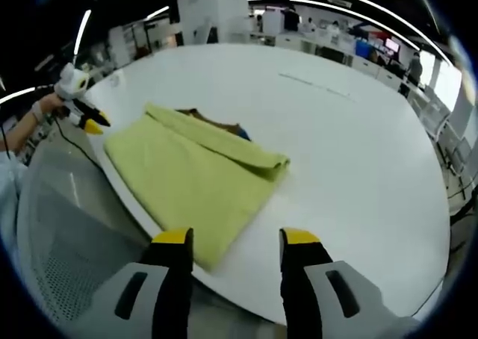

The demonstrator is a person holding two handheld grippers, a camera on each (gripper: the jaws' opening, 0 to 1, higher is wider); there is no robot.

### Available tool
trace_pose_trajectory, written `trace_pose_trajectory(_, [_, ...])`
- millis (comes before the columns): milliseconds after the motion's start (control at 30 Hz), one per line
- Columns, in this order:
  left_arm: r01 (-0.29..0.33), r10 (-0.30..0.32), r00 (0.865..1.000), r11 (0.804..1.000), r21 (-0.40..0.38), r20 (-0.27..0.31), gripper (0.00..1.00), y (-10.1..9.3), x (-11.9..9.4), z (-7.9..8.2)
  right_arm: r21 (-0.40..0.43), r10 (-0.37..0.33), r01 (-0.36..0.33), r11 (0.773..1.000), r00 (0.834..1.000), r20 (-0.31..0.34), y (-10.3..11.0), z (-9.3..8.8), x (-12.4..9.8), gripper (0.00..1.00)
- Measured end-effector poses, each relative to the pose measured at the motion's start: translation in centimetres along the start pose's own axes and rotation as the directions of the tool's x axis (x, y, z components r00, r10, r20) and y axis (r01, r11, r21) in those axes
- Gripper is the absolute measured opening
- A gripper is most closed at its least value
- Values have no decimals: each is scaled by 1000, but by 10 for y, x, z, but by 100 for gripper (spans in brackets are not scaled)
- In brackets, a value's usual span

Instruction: Fold the garment on the visible template until the final outline fits inside the template.

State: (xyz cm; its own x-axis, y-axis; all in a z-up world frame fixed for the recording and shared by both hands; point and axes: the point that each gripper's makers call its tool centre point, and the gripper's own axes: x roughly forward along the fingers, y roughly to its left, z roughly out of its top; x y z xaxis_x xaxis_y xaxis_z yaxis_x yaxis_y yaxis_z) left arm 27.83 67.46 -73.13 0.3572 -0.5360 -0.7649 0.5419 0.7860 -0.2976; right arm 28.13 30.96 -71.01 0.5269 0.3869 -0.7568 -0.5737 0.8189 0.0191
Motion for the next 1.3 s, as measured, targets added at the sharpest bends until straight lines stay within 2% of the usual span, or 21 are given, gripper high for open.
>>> trace_pose_trajectory(400, [23,-25,999,998,-63,-40,21,-2,11,-17,-3,35,-35,999,998,-54,7,-12,3,41])
trace_pose_trajectory(733, [40,-44,998,995,-91,-37,10,-5,13,-17,12,54,-53,998,996,-76,11,-20,4,37])
trace_pose_trajectory(1300, [51,-56,997,993,-105,-48,3,-8,14,-19,61,105,-99,993,989,-102,20,-31,8,32])
